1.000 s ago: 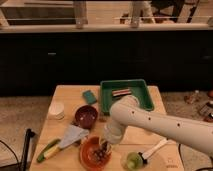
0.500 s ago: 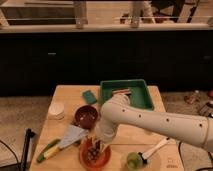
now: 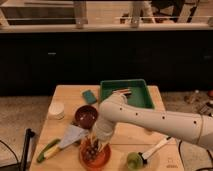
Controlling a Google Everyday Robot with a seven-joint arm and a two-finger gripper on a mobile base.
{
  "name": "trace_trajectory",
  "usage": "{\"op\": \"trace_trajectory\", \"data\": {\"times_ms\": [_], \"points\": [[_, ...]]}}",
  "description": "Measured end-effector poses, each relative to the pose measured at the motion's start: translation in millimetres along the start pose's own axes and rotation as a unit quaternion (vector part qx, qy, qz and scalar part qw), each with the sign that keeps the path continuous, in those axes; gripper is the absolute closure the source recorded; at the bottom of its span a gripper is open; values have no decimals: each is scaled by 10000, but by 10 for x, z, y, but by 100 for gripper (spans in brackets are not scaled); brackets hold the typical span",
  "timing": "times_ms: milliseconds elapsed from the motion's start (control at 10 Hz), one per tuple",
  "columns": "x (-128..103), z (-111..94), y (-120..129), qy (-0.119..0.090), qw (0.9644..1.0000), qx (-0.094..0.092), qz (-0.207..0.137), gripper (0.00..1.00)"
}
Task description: Place grapes in red bowl
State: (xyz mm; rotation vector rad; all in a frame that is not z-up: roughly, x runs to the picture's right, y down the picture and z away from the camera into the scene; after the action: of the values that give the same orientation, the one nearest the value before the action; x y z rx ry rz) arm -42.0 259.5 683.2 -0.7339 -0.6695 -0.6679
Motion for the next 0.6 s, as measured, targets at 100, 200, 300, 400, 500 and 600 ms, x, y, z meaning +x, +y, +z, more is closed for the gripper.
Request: {"op": "trace_trajectory", "data": {"times_ms": [100, 200, 300, 400, 500, 600], "points": [[23, 3, -11, -15, 10000, 5, 31, 29], [49, 0, -6, -24, 10000, -7, 54, 22], [72, -7, -11, -33, 10000, -2, 68, 20], [92, -15, -25, -43, 10000, 4, 71, 20], [116, -32, -47, -49, 10000, 6, 65, 20], [132, -43, -65, -60, 10000, 13, 66, 20]]}}
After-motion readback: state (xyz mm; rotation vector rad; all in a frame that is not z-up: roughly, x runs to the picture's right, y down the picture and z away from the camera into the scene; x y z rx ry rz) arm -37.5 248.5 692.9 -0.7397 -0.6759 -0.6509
